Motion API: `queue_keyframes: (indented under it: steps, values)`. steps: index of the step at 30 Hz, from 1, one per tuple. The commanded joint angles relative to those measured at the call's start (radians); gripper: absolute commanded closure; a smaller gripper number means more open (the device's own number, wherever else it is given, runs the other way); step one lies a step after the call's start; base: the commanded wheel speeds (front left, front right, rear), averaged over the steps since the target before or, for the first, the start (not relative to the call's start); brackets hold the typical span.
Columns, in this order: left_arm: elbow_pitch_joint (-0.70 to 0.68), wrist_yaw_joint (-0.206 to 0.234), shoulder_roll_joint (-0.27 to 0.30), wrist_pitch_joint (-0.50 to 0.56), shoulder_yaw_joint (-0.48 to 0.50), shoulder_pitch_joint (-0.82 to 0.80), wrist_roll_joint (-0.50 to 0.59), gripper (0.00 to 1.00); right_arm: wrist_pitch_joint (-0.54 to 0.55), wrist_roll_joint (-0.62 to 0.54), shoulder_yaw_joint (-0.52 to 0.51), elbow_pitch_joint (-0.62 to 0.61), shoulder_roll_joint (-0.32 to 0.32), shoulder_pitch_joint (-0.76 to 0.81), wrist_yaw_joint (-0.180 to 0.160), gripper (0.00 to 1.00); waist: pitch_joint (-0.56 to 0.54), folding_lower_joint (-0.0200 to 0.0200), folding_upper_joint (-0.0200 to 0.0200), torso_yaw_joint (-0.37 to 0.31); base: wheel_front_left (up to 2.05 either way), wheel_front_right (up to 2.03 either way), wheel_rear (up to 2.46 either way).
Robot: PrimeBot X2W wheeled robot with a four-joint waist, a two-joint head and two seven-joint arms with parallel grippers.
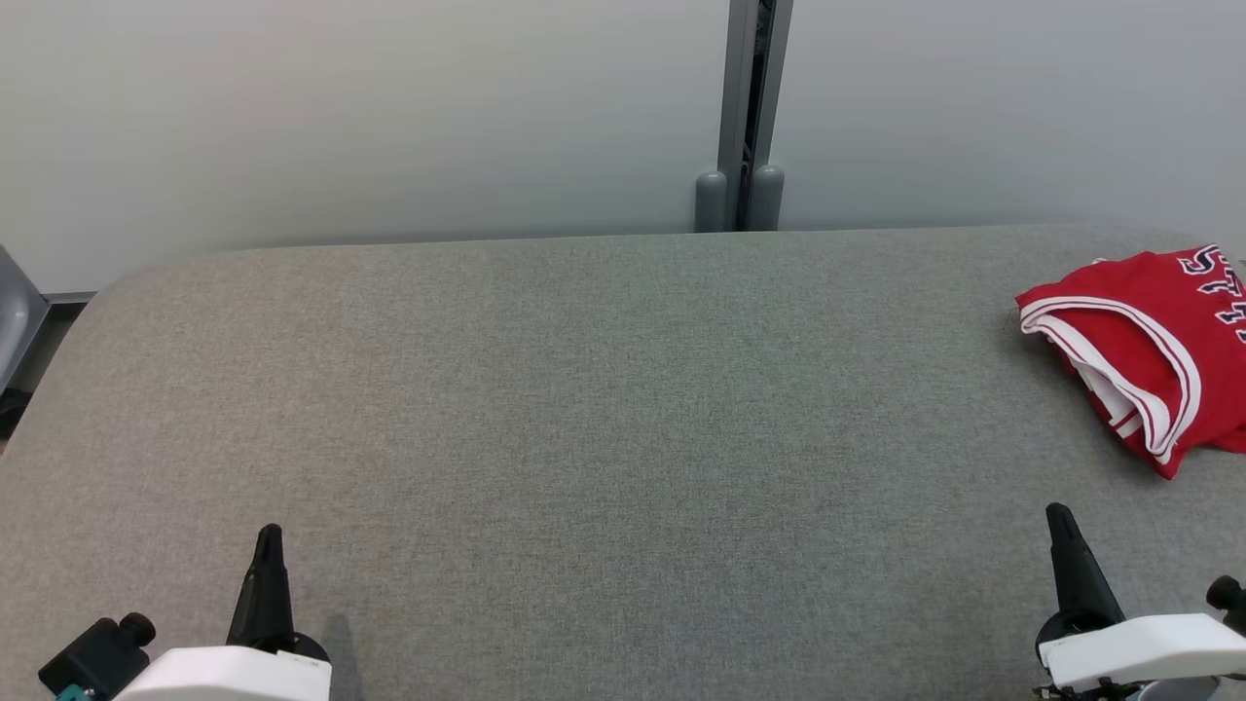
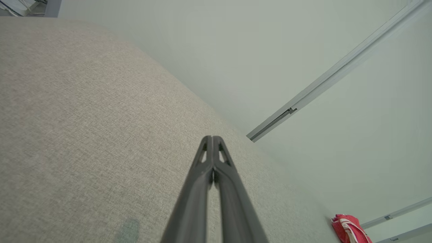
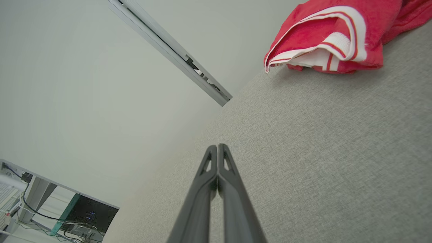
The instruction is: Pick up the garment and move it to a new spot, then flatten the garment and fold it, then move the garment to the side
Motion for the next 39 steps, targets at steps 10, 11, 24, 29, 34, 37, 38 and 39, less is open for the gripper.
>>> queue_keyframes:
  steps: [10,11,24,29,34,37,38,39]
  values:
    - [-0.017,-0.013,0.010,0.034,0.010,-0.049,-0.134,1.00,0.036,0.122,-0.019,-0.018,-0.001,-0.036,0.000,1.00,0.000,0.0000,-0.0001,-0.002,0.00,0.00,0.00]
    - [-0.018,-0.013,0.010,0.037,0.011,-0.051,-0.146,1.00,0.039,0.132,-0.020,-0.019,-0.001,-0.038,0.000,1.00,0.000,0.0000,-0.0001,-0.003,0.00,0.00,0.00]
    - [-0.020,-0.022,0.012,0.076,0.016,-0.068,-0.290,1.00,0.077,0.261,-0.036,-0.022,0.003,-0.050,0.000,1.00,0.000,0.0000,-0.0001,-0.006,0.00,0.00,0.00]
    - [-0.021,-0.027,0.012,0.089,0.018,-0.074,-0.341,1.00,0.091,0.306,-0.042,-0.023,0.004,-0.056,0.000,1.00,0.000,0.0000,-0.0001,-0.007,0.00,0.00,0.00]
    - [-0.021,-0.028,0.013,0.103,0.020,-0.078,-0.389,1.00,0.105,0.350,-0.049,-0.024,0.006,-0.060,0.000,1.00,0.001,0.0000,-0.0001,-0.008,0.00,0.00,0.00]
    - [-0.021,-0.030,0.013,0.110,0.022,-0.083,-0.417,1.00,0.112,0.374,-0.052,-0.025,0.006,-0.062,0.000,1.00,0.001,0.0000,-0.0001,-0.009,0.00,0.00,0.00]
    - [-0.022,-0.031,0.013,0.114,0.022,-0.084,-0.426,1.00,0.115,0.383,-0.053,-0.025,0.007,-0.063,0.000,1.00,0.001,0.0000,-0.0001,-0.009,0.00,0.00,0.00]
    - [-0.022,-0.032,0.013,0.115,0.022,-0.086,-0.435,1.00,0.117,0.391,-0.054,-0.025,0.007,-0.064,0.000,1.00,0.001,0.0000,-0.0001,-0.010,0.00,0.00,0.00]
